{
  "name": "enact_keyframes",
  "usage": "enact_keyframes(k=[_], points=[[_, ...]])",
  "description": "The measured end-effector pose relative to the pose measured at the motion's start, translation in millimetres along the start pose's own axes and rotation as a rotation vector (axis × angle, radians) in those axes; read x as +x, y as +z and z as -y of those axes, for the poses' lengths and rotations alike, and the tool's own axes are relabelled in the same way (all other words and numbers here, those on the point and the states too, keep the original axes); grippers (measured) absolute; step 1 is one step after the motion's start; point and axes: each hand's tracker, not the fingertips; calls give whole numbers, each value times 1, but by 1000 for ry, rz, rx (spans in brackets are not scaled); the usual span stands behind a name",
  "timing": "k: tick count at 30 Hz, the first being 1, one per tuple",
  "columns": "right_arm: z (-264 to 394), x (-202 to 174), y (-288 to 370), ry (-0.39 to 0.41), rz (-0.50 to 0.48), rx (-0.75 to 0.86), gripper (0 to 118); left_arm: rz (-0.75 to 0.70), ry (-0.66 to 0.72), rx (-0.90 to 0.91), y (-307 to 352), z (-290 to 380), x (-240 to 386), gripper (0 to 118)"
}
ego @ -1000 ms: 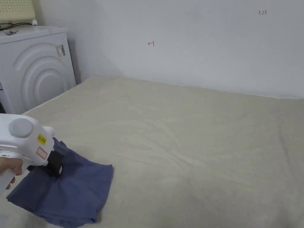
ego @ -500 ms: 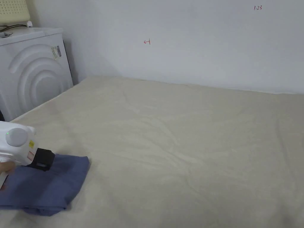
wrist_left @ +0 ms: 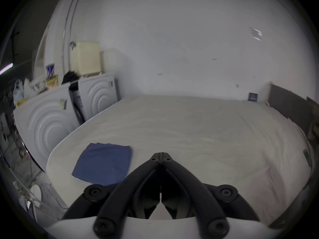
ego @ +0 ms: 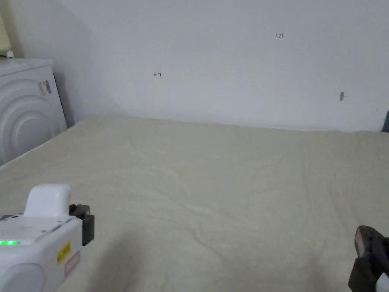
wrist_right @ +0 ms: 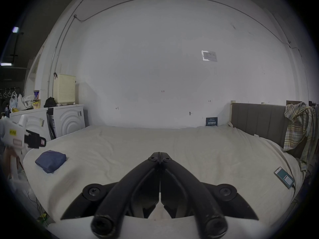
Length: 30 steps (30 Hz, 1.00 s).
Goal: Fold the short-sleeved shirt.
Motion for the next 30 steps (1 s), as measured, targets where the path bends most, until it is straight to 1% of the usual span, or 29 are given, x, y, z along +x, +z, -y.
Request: enact_keyframes(k=[1, 4, 5, 7, 9, 10, 11, 12, 13, 15, 16, 18, 19, 21, 22, 23, 25, 26, 27, 28, 30], points=[[-1, 5, 4, 2, -1, 6, 0, -18, -43, -8, 12, 4, 23, 0], [-6, 21, 12, 17, 4, 8, 0, -79, -34, 114, 41, 25, 77, 0], [-7, 28, 16, 12, 1, 15, 0, -74, -27, 149, 50, 28, 92, 0], [-9, 41, 22, 9, -7, 19, 0, -26, 49, 170, 68, 35, 120, 0], [-8, 51, 29, 19, -5, 27, 0, -22, 44, 178, 81, 38, 143, 0], [-8, 57, 33, 30, 8, 33, 0, -24, 24, 217, 89, 41, 157, 0], [-8, 62, 36, 29, 9, 34, 0, -39, -51, 242, 94, 40, 169, 0], [-7, 67, 39, 26, 11, 38, 0, -73, -73, 244, 99, 40, 181, 0], [-6, 71, 41, 14, 19, 39, 0, -47, -75, 268, 103, 40, 189, 0], [-3, 80, 43, -27, 25, 36, 0, -16, -36, 266, 112, 40, 207, 0], [-2, 82, 44, -44, 25, 34, 0, 39, -34, 290, 114, 40, 212, 0], [1, 86, 47, -44, 22, 36, 0, 17, -69, 308, 122, 39, 229, 0], [2, 86, 49, -35, 30, 34, 0, 35, -103, 342, 125, 38, 232, 0], [3, 87, 52, -25, 33, 35, 0, 37, -90, 339, 130, 35, 235, 0], [4, 88, 53, -27, 32, 36, 0, 51, -88, 344, 133, 35, 236, 0], [4, 89, 54, -32, 32, 37, 0, 87, -59, 343, 133, 34, 238, 0], [3, 91, 56, -41, 31, 42, 0, 80, -72, 330, 131, 34, 238, 0], [3, 91, 57, -41, 31, 46, 2, 77, -77, 328, 131, 34, 238, 3], [3, 91, 58, -40, 36, 53, 12, 79, -78, 329, 130, 34, 237, 17], [3, 92, 58, -43, 30, 57, 40, 83, -78, 328, 130, 33, 235, 57], [2, 94, 60, -56, -3, 54, 61, 107, -42, 320, 131, 32, 234, 82]])
